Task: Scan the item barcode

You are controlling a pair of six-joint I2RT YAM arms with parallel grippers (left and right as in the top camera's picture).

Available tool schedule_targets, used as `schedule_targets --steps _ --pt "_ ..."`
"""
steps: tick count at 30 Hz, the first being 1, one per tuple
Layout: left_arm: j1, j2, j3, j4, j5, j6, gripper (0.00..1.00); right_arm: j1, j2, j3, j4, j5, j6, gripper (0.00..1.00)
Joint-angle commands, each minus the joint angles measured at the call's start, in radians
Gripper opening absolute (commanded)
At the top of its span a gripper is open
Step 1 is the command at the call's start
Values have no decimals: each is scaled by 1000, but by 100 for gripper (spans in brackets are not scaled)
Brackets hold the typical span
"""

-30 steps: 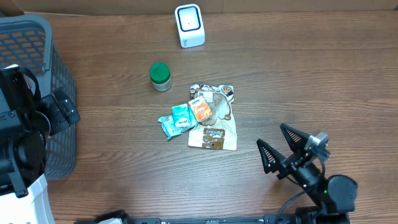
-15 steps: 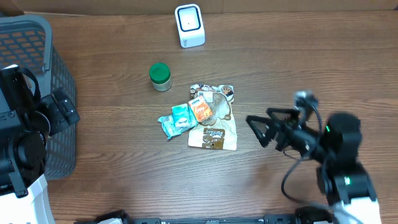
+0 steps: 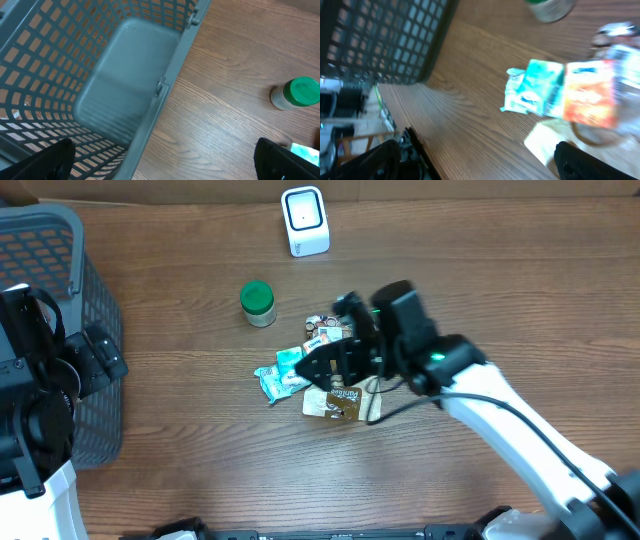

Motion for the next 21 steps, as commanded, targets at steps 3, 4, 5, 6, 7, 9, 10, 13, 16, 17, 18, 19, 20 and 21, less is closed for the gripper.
schedule_targets --steps 3,4,5,6,7,9,10,13,16,17,18,19,20,21 --pt "5 -9 24 1 -10 -21 100 55 114 32 106 -7 27 100" --pt "5 -9 24 1 -10 -21 100 61 127 32 118 -6 43 97" --pt "5 -9 24 1 -10 -21 100 68 139 32 127 -6 49 93" --pt "5 -9 24 1 -10 -21 100 74 150 32 133 -5 49 89" --pt "5 -9 24 1 -10 -21 100 82 161 32 139 7 54 87" --pt "5 -9 24 1 -10 -21 100 100 179 32 142 66 98 86" --pt "5 -9 24 1 -10 -21 100 110 188 32 141 103 124 85" --pt "5 -9 24 1 -10 -21 100 142 221 32 142 200 188 84" --pt "5 -9 24 1 -10 -21 100 163 237 32 148 246 231 79" --pt "5 -9 24 1 -10 -21 100 169 238 32 161 248 233 78" --pt "5 -9 24 1 -10 -21 100 174 239 32 176 246 234 78" --pt "5 -9 24 1 -10 -21 100 181 239 32 194 245 237 78" --pt "5 -9 24 1 -10 -21 100 189 240 32 215 246 237 77" --pt "5 -9 24 1 -10 -21 100 198 244 32 243 246 237 75"
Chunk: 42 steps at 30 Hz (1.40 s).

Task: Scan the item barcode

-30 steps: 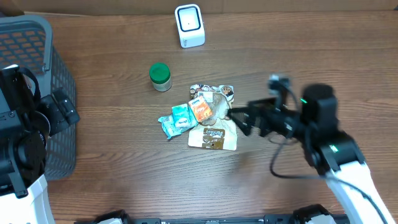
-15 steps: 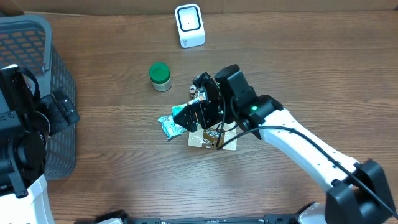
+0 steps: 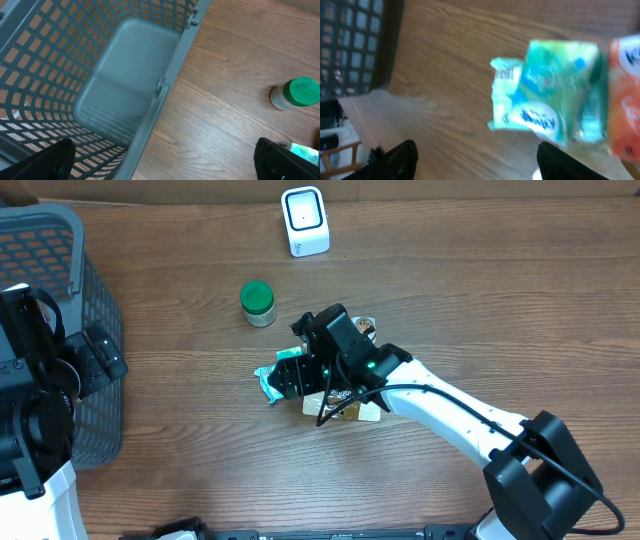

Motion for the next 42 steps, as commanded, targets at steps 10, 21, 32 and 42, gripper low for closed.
schedule_targets --steps 10,21,32,42 --pt "5 -9 22 1 -10 -21 100 111 136 30 276 58 197 44" --pt "5 -9 22 1 -10 -21 100 106 174 30 203 84 248 24" --pt "5 -9 22 1 -10 -21 100 -12 125 31 29 90 249 20" --pt "5 -9 22 1 -10 -21 100 -83 96 31 -78 197 143 25"
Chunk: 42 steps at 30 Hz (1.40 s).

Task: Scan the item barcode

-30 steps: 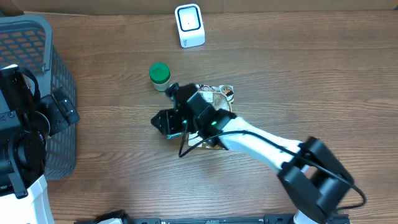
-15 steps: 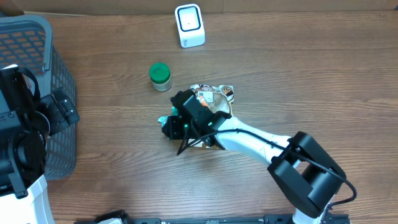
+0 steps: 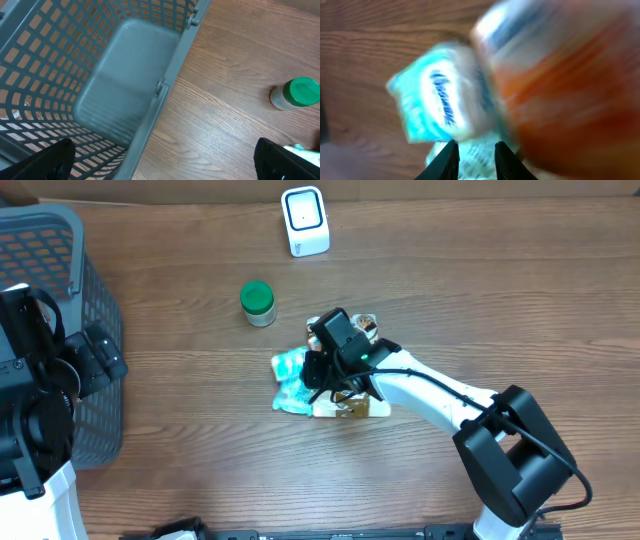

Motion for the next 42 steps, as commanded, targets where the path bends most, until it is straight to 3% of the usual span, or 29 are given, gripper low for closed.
schedule_targets --steps 1,9,15,30,37,42 --pt "5 -9 22 1 -10 -21 100 -44 -32 21 -2 50 -43 25" --pt "5 -9 22 1 -10 -21 100 -82 -32 60 -2 -23 -151 29" --pt "5 -9 22 1 -10 -21 100 -69 -32 100 -4 -38 -135 40" --pt "5 -9 22 1 -10 -21 100 -108 -32 100 -137 121 -78 43" --pt "5 -9 22 1 -10 -21 100 -223 -32 100 -282 108 -90 47" --pt "5 -9 22 1 -10 -21 100 -354 -32 100 -311 -33 -237 53"
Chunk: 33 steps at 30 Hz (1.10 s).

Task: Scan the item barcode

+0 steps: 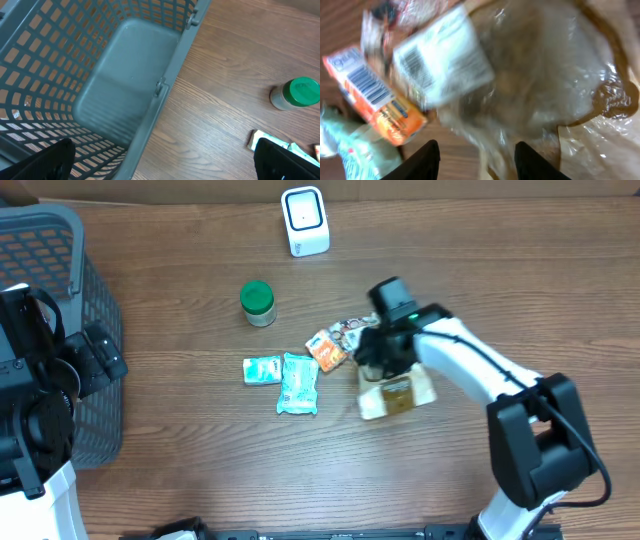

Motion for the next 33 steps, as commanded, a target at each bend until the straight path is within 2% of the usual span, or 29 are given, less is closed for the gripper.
schedule_targets --steps 1,6,12,19,25,30,33 --pt "5 -9 22 1 -10 -21 100 -102 -31 23 -2 -122 -146 55" --pt "5 -9 22 1 -10 -21 100 -239 -31 23 -15 -315 -382 72" --pt "5 -9 22 1 -10 -21 100 -376 -31 23 -95 -304 -524 85" --pt "5 -9 22 1 -10 -21 99 -500 -8 16 -196 -315 -612 86" --pt "5 -9 22 1 -10 -21 100 -502 2 -29 -210 -352 -639 91" --pt "5 -9 22 1 -10 -21 100 -503 14 -84 -182 -352 -639 91" --pt "6 -9 22 1 -10 -21 100 -503 27 -130 -146 -421 -640 91"
